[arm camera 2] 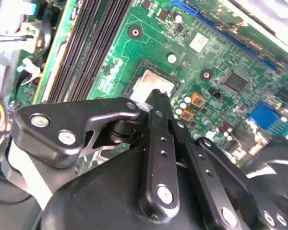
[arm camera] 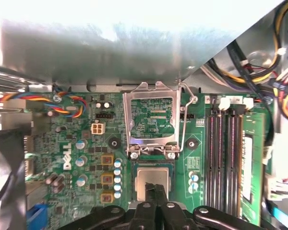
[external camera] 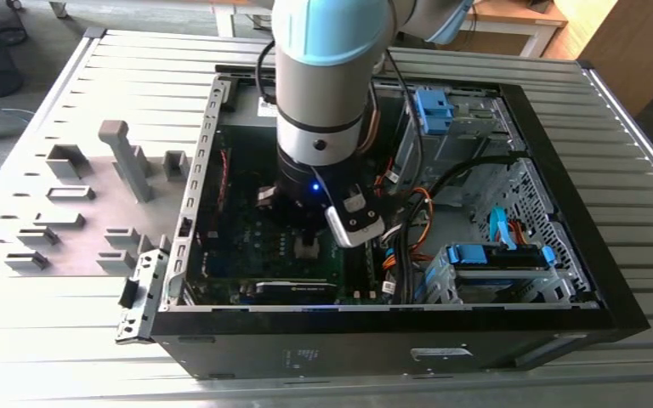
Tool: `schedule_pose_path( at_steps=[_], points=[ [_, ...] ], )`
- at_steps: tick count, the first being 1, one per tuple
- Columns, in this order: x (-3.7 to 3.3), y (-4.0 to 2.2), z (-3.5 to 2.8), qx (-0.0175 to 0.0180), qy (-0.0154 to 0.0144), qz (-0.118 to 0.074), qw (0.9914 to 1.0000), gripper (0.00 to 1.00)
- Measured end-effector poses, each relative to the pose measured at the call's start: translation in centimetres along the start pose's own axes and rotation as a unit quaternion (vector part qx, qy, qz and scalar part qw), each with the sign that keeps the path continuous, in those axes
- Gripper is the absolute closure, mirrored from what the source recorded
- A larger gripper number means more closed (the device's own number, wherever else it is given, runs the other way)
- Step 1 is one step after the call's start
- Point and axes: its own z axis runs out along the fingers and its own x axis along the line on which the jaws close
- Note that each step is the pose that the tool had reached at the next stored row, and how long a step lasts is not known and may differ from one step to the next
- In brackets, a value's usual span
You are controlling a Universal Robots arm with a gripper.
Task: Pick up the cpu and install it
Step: 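Place the cpu into insertion slot, then close the cpu cover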
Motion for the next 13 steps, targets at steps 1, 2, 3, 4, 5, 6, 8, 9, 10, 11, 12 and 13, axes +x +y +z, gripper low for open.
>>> schedule_pose_path(
  at_steps=[1,2,3,4,5,6,8,9,10,11,12,13],
  points=[
    [0.00,0.00,-0.32,-0.0001,0.0000,0.000,1.00000,0.89],
    [0.00,-0.01,-0.59,-0.0001,0.0000,0.000,1.00000,0.89],
    [0.00,-0.01,-0.78,0.0000,0.0000,0.000,1.00000,0.89],
    [0.00,-0.01,-0.92,0.0000,0.0000,0.000,1.00000,0.89],
    [0.00,-0.02,-1.03,0.0000,0.0000,0.000,1.00000,0.89],
    [0.00,-0.01,-1.04,-0.0001,0.0000,0.000,1.00000,0.89],
    [0.00,-0.01,-1.06,-0.0002,-0.0001,0.000,1.00000,0.89],
    [0.00,-0.02,-1.08,-0.0001,0.0000,0.000,1.00000,0.89],
    [0.00,-0.02,-1.09,0.0000,0.0000,0.000,1.00000,0.89],
    [0.00,-0.02,-1.27,-0.0001,0.0000,0.000,1.00000,0.89],
    [0.00,-0.02,-1.44,0.0000,0.0000,0.000,1.00000,0.89],
    [0.00,-0.02,-1.45,-0.0001,0.0000,0.000,1.00000,0.89]
  ],
)
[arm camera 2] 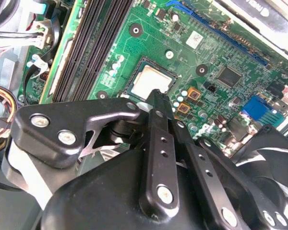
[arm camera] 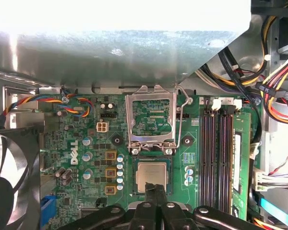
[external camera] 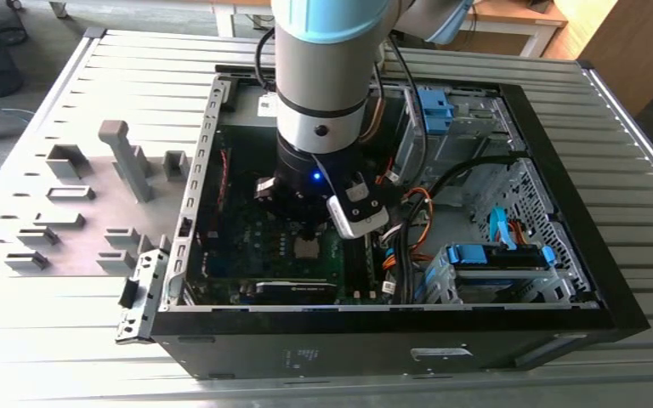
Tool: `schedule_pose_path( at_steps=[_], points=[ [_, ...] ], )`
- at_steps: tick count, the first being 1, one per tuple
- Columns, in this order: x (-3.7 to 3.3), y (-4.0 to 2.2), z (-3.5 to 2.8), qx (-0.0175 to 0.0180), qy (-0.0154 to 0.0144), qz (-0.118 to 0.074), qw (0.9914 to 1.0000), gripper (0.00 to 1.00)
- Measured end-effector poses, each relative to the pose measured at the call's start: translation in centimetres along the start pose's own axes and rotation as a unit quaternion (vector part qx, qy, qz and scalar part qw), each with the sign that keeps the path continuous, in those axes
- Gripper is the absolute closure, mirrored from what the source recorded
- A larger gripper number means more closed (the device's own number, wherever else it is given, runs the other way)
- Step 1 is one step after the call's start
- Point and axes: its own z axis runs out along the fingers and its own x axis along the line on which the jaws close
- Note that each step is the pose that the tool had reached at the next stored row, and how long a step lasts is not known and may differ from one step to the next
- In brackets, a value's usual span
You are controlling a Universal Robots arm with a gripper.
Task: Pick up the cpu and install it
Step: 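Close the cpu cover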
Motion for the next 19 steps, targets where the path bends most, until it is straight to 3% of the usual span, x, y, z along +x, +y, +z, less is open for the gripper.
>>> schedule_pose_path(
  at_steps=[15,19],
  points=[
    [-0.02,-0.01,-0.27,0.0000,0.0000,0.000,1.00000,0.89],
    [-0.55,0.01,-0.27,0.0000,0.0000,0.000,1.00000,0.89]
  ],
)
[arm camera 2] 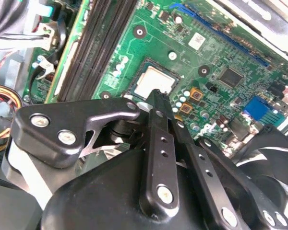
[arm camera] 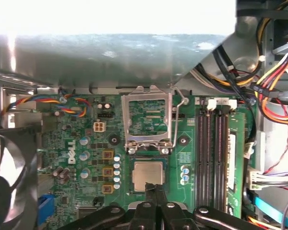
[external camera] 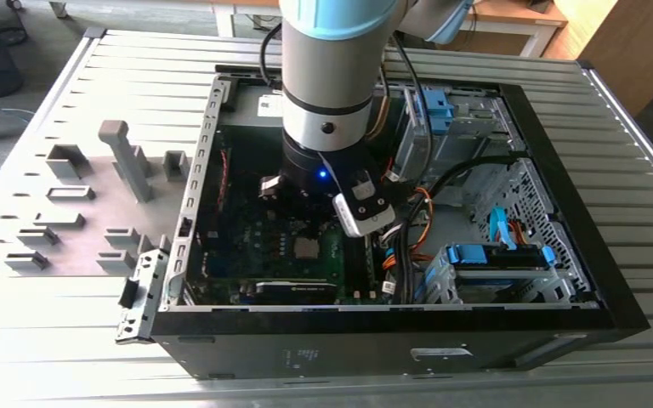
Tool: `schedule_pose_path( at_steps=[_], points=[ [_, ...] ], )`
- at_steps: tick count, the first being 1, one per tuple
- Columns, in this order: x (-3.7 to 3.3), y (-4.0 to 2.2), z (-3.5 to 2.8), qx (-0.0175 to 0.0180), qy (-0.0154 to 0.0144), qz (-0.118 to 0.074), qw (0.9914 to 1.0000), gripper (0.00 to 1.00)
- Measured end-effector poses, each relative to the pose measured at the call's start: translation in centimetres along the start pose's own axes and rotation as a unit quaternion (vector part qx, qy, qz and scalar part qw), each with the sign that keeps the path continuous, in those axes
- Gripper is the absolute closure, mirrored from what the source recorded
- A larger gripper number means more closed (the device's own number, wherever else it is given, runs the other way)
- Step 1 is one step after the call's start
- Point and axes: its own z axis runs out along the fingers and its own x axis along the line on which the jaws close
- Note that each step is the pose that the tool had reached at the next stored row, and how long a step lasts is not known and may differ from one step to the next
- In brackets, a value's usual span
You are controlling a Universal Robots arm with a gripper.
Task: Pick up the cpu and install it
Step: 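Close the cpu cover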
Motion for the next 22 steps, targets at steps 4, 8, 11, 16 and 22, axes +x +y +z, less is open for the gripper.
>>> schedule_pose_path(
  at_steps=[4,8,11,16,22],
  points=[
    [-0.81,0.02,0.01,0.0000,0.0000,0.000,1.00000,0.89],
    [-1.43,0.03,0.03,-0.0003,-0.0001,-0.008,0.99997,0.89],
    [-1.56,0.04,0.04,-0.0016,-0.0003,-0.021,0.99978,0.89],
    [-1.58,0.04,0.05,-0.0046,-0.0007,-0.050,0.99873,0.89],
    [-1.58,0.04,0.06,-0.0319,-0.0022,-0.071,0.99696,0.89]
  ],
)
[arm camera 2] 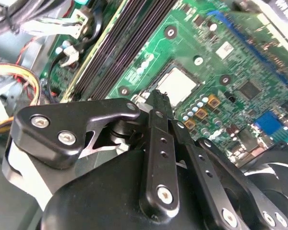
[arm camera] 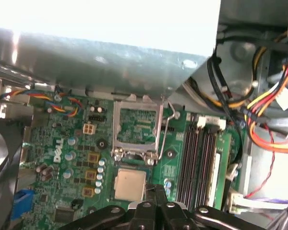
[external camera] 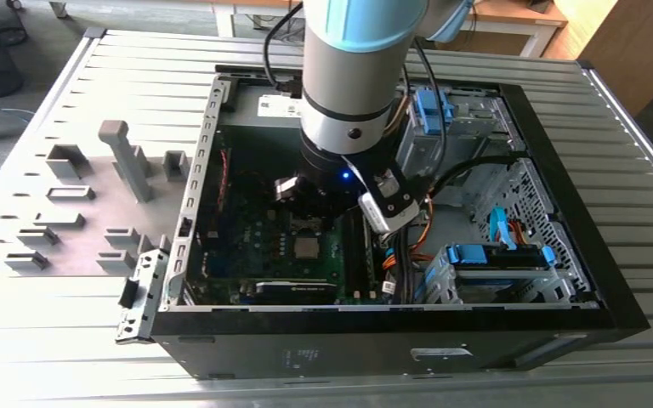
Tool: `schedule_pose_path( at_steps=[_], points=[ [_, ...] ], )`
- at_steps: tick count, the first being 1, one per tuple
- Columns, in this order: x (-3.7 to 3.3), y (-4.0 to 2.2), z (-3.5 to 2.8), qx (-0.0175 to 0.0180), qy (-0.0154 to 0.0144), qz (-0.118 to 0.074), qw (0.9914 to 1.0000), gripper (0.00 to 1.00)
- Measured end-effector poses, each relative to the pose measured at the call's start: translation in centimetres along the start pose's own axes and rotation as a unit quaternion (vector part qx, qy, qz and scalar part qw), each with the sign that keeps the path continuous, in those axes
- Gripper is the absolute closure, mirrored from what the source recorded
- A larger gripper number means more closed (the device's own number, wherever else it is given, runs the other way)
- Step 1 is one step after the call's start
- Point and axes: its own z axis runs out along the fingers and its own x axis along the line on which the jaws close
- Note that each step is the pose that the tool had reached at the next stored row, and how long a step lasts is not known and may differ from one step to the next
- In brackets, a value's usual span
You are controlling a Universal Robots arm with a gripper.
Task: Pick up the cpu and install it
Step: 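Close the cpu cover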
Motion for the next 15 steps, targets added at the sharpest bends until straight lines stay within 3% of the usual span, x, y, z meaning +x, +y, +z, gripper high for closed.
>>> schedule_pose_path(
  at_steps=[3,7,15],
  points=[
    [0.01,0.00,0.02,-0.0053,0.0001,-0.016,0.99986,0.89],
    [-0.01,0.01,0.06,-0.0098,0.0004,-0.038,0.99925,0.89],
    [-0.94,-0.12,0.21,-0.0104,0.0020,-0.065,0.99781,0.89]
  ],
)
